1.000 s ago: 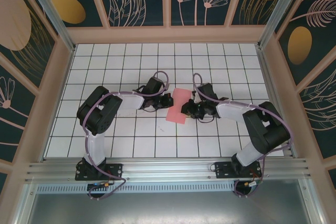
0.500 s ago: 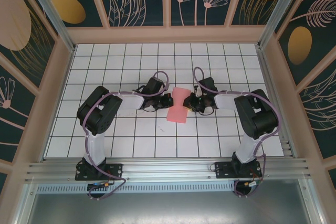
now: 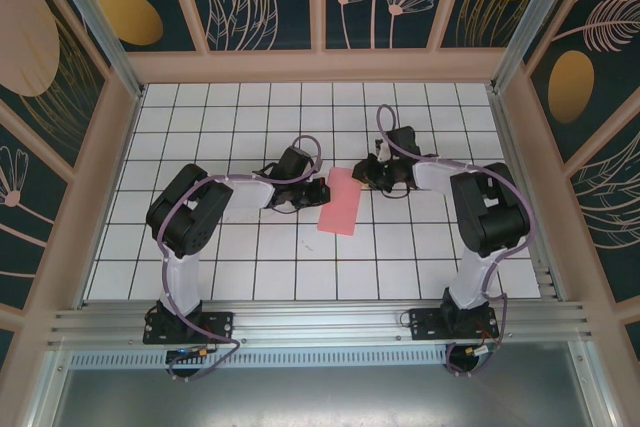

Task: Fold a paper plane with a square sheet of paper (pick it up from the middle)
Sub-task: Fold the square sheet of paper in half at the center of the table.

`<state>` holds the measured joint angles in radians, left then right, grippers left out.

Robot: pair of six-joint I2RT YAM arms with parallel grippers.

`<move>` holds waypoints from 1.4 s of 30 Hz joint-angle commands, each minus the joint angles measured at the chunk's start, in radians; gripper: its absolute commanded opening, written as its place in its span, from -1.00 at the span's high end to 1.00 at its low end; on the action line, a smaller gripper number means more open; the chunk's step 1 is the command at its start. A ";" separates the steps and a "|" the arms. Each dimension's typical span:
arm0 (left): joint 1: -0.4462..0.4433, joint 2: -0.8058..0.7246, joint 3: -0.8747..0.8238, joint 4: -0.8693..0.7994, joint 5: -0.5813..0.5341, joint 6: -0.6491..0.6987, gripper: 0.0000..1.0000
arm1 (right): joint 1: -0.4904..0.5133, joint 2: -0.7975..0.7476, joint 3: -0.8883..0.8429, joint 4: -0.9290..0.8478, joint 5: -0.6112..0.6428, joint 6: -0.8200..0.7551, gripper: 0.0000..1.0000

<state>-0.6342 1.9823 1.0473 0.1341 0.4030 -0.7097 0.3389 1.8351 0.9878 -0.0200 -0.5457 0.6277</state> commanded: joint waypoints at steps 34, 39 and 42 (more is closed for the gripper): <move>-0.005 0.021 -0.033 -0.162 -0.047 0.023 0.86 | -0.051 0.117 0.164 -0.090 -0.013 -0.066 0.61; -0.004 0.021 -0.030 -0.162 -0.044 0.022 0.86 | -0.053 0.123 0.224 -0.130 -0.006 -0.084 0.61; -0.004 0.014 -0.030 -0.160 -0.047 0.021 0.86 | -0.053 0.161 0.227 -0.138 0.003 -0.084 0.61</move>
<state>-0.6342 1.9793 1.0481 0.1257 0.3992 -0.7067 0.2939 1.9827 1.1915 -0.1173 -0.5606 0.5701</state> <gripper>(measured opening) 0.073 0.196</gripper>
